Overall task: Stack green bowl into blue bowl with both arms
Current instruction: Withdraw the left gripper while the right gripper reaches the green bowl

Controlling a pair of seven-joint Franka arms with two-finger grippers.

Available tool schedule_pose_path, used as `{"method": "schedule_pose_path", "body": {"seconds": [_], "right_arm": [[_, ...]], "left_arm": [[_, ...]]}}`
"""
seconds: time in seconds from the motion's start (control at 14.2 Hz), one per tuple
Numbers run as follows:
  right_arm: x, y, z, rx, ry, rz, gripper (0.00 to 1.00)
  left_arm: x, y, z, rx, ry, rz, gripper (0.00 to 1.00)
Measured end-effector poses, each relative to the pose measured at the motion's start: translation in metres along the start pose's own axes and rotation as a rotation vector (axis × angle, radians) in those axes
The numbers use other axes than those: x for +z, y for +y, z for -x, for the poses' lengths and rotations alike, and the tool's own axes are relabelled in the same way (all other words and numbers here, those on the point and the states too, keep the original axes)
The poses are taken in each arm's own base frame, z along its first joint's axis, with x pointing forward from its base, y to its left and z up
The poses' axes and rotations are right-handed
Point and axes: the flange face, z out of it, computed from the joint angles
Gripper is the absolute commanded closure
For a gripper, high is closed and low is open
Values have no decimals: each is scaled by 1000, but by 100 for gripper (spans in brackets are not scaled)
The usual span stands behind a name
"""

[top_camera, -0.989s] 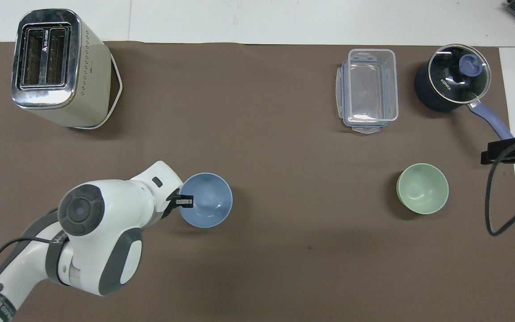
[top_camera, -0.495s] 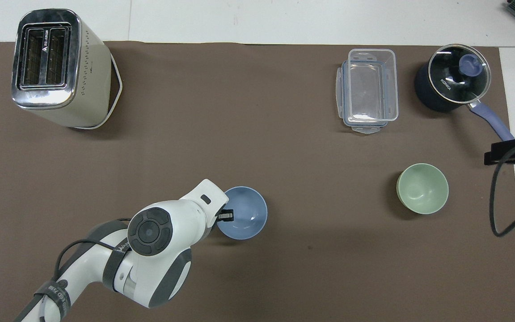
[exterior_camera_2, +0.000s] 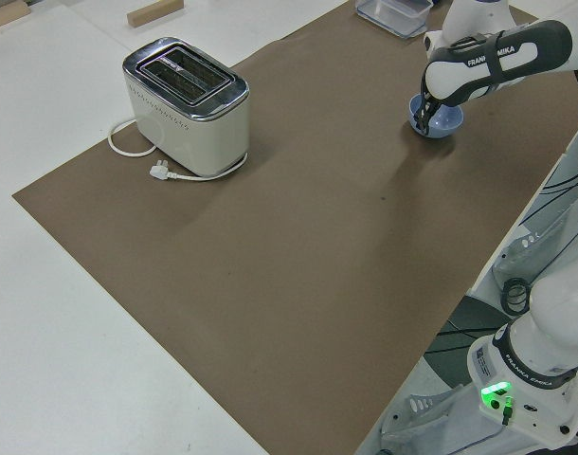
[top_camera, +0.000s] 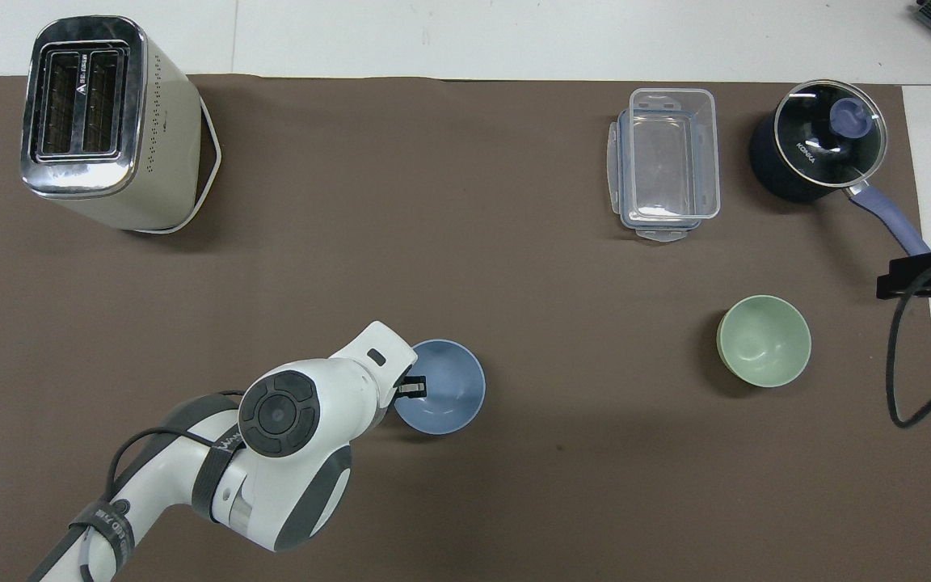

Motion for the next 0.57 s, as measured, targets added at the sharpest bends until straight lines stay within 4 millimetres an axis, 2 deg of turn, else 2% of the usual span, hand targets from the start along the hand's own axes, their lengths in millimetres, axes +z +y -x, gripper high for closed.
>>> {"method": "schedule_pose_path", "body": {"seconds": [0.35, 0.42, 0.57], "right_arm": [[0, 0, 0, 0, 0, 0, 0], [0, 0, 0, 0, 0, 0, 0], [1, 0, 0, 0, -2, 0, 0]], "left_arm": [[-20, 2, -17, 6, 5, 7, 0], [-31, -2, -24, 16, -1, 5, 0], [-69, -20, -42, 46, -16, 2, 0]]}}
